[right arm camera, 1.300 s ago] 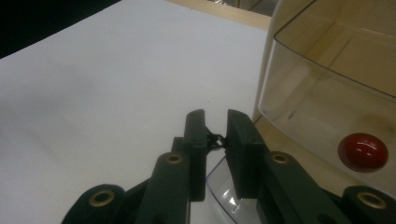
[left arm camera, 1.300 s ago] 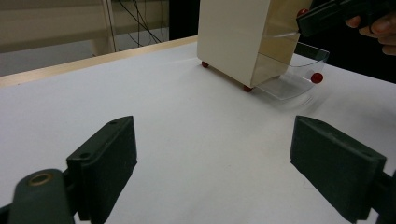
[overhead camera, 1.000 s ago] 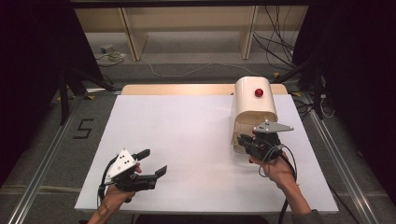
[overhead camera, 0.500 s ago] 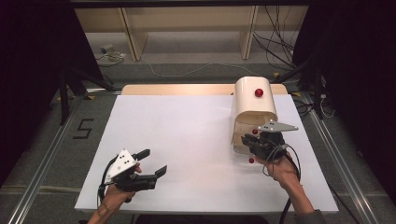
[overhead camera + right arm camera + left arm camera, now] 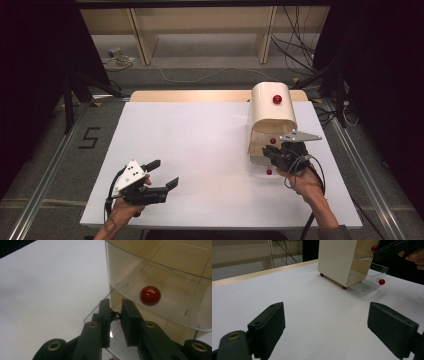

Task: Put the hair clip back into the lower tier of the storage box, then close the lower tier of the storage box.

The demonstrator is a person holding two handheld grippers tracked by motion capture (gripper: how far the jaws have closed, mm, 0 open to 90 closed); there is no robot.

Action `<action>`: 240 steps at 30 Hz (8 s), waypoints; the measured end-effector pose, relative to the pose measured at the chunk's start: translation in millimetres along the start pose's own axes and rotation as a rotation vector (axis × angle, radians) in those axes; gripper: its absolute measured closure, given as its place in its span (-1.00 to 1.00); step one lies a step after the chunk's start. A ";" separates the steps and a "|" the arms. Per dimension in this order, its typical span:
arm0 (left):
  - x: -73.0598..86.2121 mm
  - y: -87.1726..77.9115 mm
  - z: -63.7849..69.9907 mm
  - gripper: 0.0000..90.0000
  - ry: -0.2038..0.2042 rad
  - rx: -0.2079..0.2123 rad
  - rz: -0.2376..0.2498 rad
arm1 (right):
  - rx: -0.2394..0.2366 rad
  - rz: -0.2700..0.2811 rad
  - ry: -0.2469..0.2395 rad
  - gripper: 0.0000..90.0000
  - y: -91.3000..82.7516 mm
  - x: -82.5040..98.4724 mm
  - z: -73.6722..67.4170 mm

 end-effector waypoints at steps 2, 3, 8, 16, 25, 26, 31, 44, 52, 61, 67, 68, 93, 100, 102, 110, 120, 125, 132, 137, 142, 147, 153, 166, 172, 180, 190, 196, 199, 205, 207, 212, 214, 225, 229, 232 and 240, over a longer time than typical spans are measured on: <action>0.0 0.0 0.0 -0.68 0.000 0.000 0.000 | 0.002 -0.002 0.001 0.75 0.2 0.5 0.6; 0.0 0.0 0.1 -0.68 0.000 0.000 0.000 | 0.003 -0.003 0.001 0.75 0.3 0.7 0.7; 0.1 0.1 0.1 -0.68 0.002 0.000 -0.001 | 0.012 -0.015 -0.004 0.75 1.5 3.1 2.4; 0.2 0.2 0.2 -0.68 0.002 0.000 -0.001 | 0.022 -0.034 -0.004 0.75 2.8 6.1 5.6; 0.2 0.3 0.3 -0.68 0.003 0.001 -0.001 | 0.032 -0.050 -0.004 0.74 4.6 8.9 8.1; 0.2 0.3 0.3 -0.68 0.003 0.001 -0.001 | 0.033 -0.052 -0.004 0.74 4.6 9.2 8.5; 0.2 0.3 0.4 -0.68 0.003 0.002 0.000 | 0.033 -0.061 -0.005 0.74 5.5 10.5 10.1; 0.2 0.3 0.3 -0.68 0.003 0.002 -0.001 | 0.036 -0.075 -0.001 0.74 6.6 12.8 12.4; 0.2 0.2 0.3 -0.68 0.003 0.002 -0.001 | 0.036 -0.084 -0.003 0.70 7.4 13.6 13.0; 0.2 0.2 0.2 -0.68 0.004 0.001 -0.001 | 0.027 -0.081 0.007 0.56 5.7 13.1 14.2; 0.1 0.0 0.2 -0.68 0.004 0.001 0.000 | 0.006 -0.078 0.015 0.34 4.2 12.7 14.2; 0.1 0.0 0.2 -0.68 0.005 0.001 0.000 | -0.003 -0.075 0.013 0.30 3.7 12.6 13.5; 0.4 0.3 1.2 -0.68 0.011 0.001 -0.002 | -0.020 -0.018 0.044 -0.30 -5.5 15.7 2.9; 0.5 0.4 1.1 -0.68 0.011 0.000 -0.003 | -0.024 0.019 0.046 -0.30 -8.0 16.9 -0.2; 0.5 0.3 1.1 -0.68 0.014 0.001 -0.004 | -0.024 0.026 0.044 -0.29 -8.8 17.4 -1.2; 0.5 0.4 1.1 -0.68 0.013 0.000 -0.003 | -0.029 0.048 0.045 -0.32 -11.1 19.7 -4.3; 0.5 0.4 1.1 -0.68 0.012 0.000 -0.003 | -0.032 0.066 0.035 -0.35 -13.7 22.8 -7.8; 0.5 0.4 1.1 -0.68 0.012 0.000 -0.003 | -0.035 0.073 0.009 -0.36 -14.9 23.6 -12.9; 0.4 0.3 1.1 -0.68 0.012 0.000 -0.003 | -0.043 0.078 0.004 -0.36 -16.7 26.0 -15.8; 0.4 0.3 1.1 -0.68 0.012 0.000 -0.003 | -0.053 0.087 0.000 -0.35 -18.0 28.2 -17.2; 0.5 0.3 1.1 -0.68 0.012 -0.001 -0.003 | -0.059 0.085 -0.003 -0.35 -19.7 30.6 -18.8; 0.5 0.2 1.1 -0.68 0.011 -0.002 -0.002 | -0.061 0.084 -0.011 -0.35 -20.6 33.3 -20.4; 0.6 0.3 0.9 -0.68 0.014 -0.004 -0.004 | -0.065 0.082 -0.009 -0.33 -21.7 36.9 -21.6; 0.5 0.7 0.8 -0.68 0.012 -0.006 -0.006 | -0.078 0.075 -0.009 -0.28 -22.8 43.9 -21.2; 0.7 0.7 0.9 -0.68 0.016 -0.005 -0.008 | -0.089 0.066 -0.014 -0.27 -23.9 46.4 -21.6; 0.9 0.9 0.6 -0.68 0.014 -0.007 -0.008 | -0.098 0.050 -0.018 -0.26 -23.8 51.2 -22.1; 0.9 0.7 0.5 -0.68 0.013 -0.007 -0.008 | -0.099 0.018 -0.028 -0.11 -25.2 59.2 -20.7; 0.9 0.9 0.7 -0.68 0.013 -0.007 -0.008 | -0.093 -0.007 -0.042 0.20 -25.6 64.8 -18.1; 0.8 1.0 0.8 -0.68 0.014 -0.006 -0.009 | -0.084 -0.018 -0.054 0.34 -26.3 67.0 -17.0; 1.0 0.5 1.0 -0.68 0.016 -0.004 -0.009 | -0.064 -0.036 -0.057 0.63 -27.1 70.3 -14.0; 0.9 0.0 0.9 -0.68 0.014 -0.005 -0.007 | -0.048 -0.046 -0.060 0.73 -27.3 71.3 -13.0; 1.0 -0.3 1.4 -0.68 0.014 -0.003 -0.006 | -0.019 -0.064 -0.056 0.92 -27.2 73.1 -9.1; 0.9 -0.2 1.6 -0.68 0.014 -0.003 -0.006 | -0.009 -0.071 -0.053 0.98 -27.0 74.0 -7.4; 1.2 -0.7 1.4 -0.68 0.018 -0.002 -0.007 | 0.043 -0.096 -0.064 1.00 -22.4 77.6 -1.2; 1.2 -1.0 1.6 -0.68 0.018 -0.002 -0.007 | 0.062 -0.098 -0.070 1.00 -20.3 78.0 -0.1; 1.3 -0.7 1.9 -0.68 0.020 -0.003 -0.008 | 0.068 -0.099 -0.065 1.00 -18.7 77.8 2.3; 1.3 -1.0 1.6 -0.68 0.020 -0.002 -0.007 | 0.076 -0.105 -0.060 1.00 -14.5 77.4 4.2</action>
Point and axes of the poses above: each handheld gripper's, and its own axes: y roughly forward along the jaws, x roughly out of its underside, z roughly to its right, the point moved 3 cm from there along y, roughly forward along the jaws, and after that the axes turned 6 degrees about z, right-handed, at the moved point
